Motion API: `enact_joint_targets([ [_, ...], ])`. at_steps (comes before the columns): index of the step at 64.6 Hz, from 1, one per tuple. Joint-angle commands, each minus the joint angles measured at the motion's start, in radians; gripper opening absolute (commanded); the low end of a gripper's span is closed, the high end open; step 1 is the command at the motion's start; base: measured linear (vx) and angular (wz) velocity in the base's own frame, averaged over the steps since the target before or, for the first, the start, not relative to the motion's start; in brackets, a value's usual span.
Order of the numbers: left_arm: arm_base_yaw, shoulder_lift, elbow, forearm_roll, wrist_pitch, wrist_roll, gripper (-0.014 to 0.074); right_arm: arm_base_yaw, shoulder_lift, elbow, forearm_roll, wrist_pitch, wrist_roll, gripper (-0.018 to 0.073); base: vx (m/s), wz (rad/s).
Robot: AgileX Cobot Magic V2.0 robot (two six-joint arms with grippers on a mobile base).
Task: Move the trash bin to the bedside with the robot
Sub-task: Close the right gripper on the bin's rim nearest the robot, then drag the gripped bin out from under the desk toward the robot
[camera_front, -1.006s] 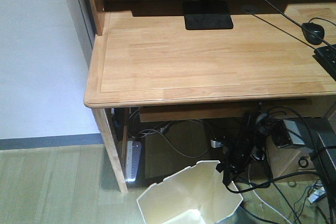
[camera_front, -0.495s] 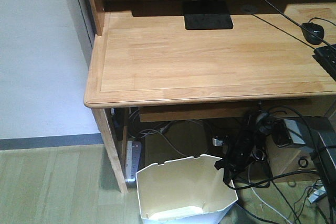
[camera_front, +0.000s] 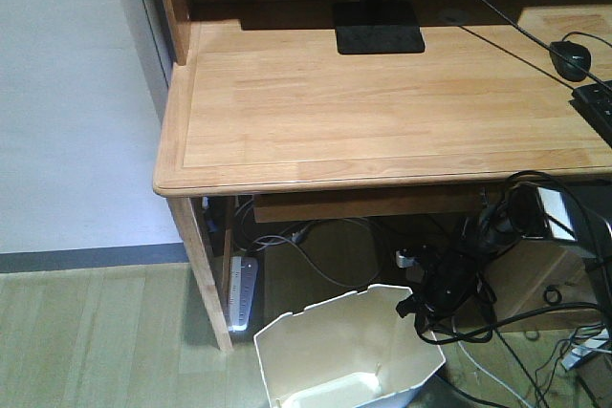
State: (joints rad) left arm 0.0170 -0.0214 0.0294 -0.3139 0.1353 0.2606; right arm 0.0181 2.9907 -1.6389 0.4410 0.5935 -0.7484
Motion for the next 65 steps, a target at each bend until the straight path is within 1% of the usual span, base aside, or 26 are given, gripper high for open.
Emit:
enact_joint_targets([
  [1,-0.005,-0.008,0.02,-0.01,-0.077,-0.002,-0.0006,-0.005,-0.123,0.048,0.104,0.008,-0.082,-0.0004,0.0,0.0],
  [8,-0.005,-0.008,0.02,-0.01,-0.077,-0.002,-0.0006,-0.005,-0.186,0.138,0.16,-0.086,-0.12,-0.0004,0.0,0.0],
  [12,-0.005,-0.008,0.02,-0.01,-0.077,-0.002,-0.0006,-0.004,-0.225,0.195,0.185,-0.137,-0.162,-0.0004,0.0,0.0],
  [23,-0.005,-0.008,0.02,-0.01,-0.077,-0.002,-0.0006,-0.004,-0.315,0.324,0.248,-0.201,-0.245,-0.0004,0.0,0.0],
  [34,-0.005,-0.008,0.02,-0.01,-0.077,-0.002,-0.0006,-0.004,-0.41,0.458,0.339,-0.283,-0.285,-0.0004,0.0,0.0],
  [45,-0.005,-0.008,0.02,-0.01,-0.077,-0.002,-0.0006,-0.004,-0.519,0.59,0.455,-0.368,-0.422,-0.0004,0.0,0.0],
  [52,-0.005,-0.008,0.02,-0.01,-0.077,-0.002,-0.0006,-0.004,-0.583,0.667,0.525,-0.429,-0.486,-0.0004,0.0,0.0],
  [55,-0.005,-0.008,0.02,-0.01,-0.077,-0.002,-0.0006,-0.004,-0.601,0.692,0.55,-0.435,-0.513,-0.0004,0.0,0.0],
  [60,-0.005,-0.008,0.02,-0.01,-0.077,-0.002,-0.0006,-0.004,-0.624,0.724,0.567,-0.44,-0.549,-0.0004,0.0,0.0],
  [65,-0.005,-0.008,0.02,-0.01,-0.077,-0.002,-0.0006,-0.004,-0.643,0.756,0.576,-0.459,-0.557,-0.0004,0.0,0.0],
])
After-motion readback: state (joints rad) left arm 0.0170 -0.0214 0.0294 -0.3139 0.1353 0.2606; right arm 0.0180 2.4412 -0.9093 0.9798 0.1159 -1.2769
